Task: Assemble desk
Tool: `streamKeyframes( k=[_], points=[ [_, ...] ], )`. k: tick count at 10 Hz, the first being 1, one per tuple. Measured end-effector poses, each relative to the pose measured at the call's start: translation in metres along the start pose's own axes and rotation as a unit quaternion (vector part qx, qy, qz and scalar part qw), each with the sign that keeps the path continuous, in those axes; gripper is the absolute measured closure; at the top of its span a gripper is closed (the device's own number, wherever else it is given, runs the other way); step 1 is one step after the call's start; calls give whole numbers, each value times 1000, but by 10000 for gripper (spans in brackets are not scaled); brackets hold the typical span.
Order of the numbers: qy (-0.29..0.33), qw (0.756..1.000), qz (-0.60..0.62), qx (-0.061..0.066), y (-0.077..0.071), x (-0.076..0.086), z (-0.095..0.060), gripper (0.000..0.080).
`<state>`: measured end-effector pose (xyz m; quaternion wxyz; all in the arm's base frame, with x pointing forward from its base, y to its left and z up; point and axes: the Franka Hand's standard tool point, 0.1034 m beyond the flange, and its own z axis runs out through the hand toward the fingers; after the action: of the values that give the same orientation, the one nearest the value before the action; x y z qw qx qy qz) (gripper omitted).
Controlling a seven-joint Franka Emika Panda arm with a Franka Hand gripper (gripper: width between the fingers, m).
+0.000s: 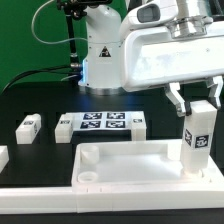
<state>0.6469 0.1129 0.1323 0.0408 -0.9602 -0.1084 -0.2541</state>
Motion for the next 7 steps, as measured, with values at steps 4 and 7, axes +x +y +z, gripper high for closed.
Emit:
streamKeyframes(
  k=[4,7],
  points=[
    [57,998,-3,-9,-4,-7,-3,509],
    [67,998,-5,-15,5,-9,-1,508]
  ],
)
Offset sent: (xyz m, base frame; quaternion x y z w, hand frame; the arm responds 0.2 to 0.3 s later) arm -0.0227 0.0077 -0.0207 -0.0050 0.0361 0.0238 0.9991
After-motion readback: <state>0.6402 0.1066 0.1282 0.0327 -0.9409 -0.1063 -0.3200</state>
